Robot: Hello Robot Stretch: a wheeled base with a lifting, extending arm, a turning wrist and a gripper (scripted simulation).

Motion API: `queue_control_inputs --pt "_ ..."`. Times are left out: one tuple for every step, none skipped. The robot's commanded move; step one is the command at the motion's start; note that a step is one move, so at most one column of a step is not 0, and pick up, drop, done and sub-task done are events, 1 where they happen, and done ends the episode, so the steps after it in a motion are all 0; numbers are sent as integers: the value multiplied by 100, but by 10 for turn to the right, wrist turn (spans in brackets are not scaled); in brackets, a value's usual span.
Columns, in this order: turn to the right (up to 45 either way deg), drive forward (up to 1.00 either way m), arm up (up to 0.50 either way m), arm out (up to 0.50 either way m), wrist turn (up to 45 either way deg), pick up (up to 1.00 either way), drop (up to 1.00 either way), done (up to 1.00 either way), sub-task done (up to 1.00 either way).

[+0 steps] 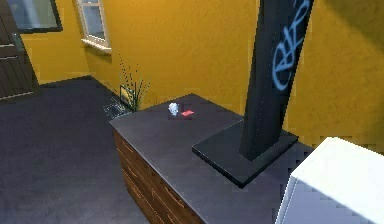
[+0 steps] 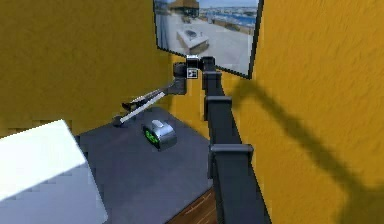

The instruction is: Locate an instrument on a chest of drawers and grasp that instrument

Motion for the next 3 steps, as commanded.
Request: queue_control_inputs --pt "0 0 0 0 450 0 0 0 0" --pt "0 0 0 0 90 0 0 0 0" --pt "0 0 -30 0 0 0 0 0 0"
